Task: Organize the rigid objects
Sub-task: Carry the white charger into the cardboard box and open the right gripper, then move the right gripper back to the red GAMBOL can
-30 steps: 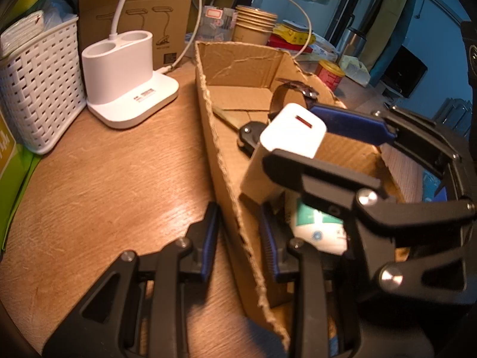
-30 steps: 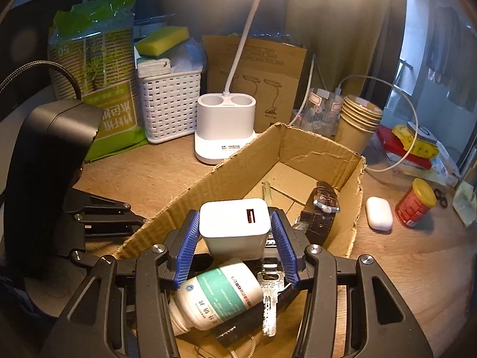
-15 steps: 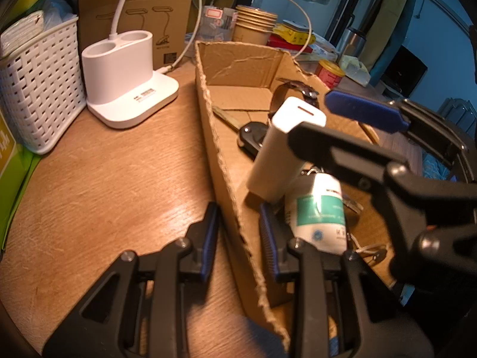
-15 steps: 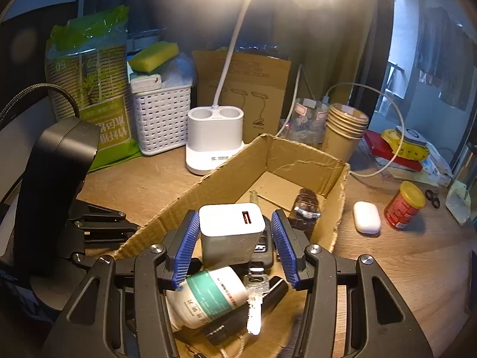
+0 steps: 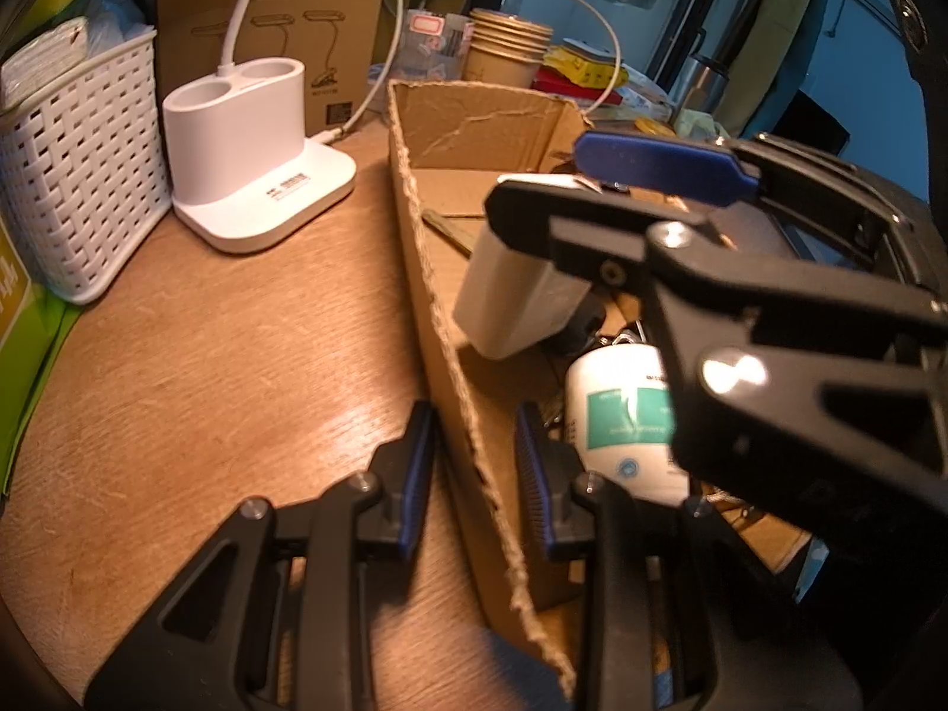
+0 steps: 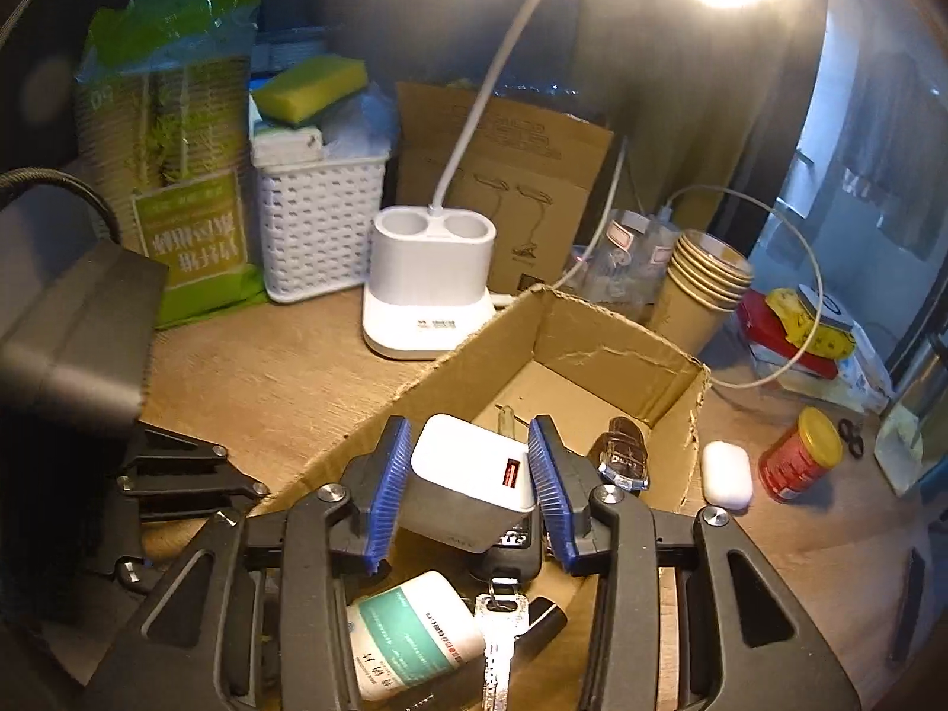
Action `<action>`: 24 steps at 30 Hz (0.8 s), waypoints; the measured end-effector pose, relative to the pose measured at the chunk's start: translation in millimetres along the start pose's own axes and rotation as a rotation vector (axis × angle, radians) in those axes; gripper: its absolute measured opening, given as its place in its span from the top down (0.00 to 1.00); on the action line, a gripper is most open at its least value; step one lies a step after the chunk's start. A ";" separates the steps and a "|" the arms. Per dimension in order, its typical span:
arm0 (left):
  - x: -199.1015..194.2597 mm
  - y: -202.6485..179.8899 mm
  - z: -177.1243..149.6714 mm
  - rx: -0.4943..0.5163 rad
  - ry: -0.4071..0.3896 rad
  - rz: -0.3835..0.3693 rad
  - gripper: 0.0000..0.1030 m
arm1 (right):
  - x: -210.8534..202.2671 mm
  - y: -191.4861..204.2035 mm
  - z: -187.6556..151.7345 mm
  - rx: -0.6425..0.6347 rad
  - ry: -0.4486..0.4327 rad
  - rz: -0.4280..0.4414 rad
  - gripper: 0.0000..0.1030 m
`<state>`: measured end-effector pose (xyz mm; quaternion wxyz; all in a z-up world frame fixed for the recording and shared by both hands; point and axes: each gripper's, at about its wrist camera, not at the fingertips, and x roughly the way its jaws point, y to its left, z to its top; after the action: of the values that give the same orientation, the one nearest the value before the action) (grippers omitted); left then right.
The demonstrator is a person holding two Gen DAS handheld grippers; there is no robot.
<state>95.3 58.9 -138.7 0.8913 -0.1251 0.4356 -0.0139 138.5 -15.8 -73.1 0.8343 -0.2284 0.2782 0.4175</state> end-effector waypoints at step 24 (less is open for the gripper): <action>0.3 -3.7 -0.2 0.005 -0.001 0.006 0.70 | 4.8 -11.6 -32.4 0.051 0.053 -0.059 0.56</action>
<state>95.7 55.2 -138.2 0.8919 -0.1218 0.4354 -0.0120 141.6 -39.2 -98.5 0.8440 -0.2262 0.3041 0.3794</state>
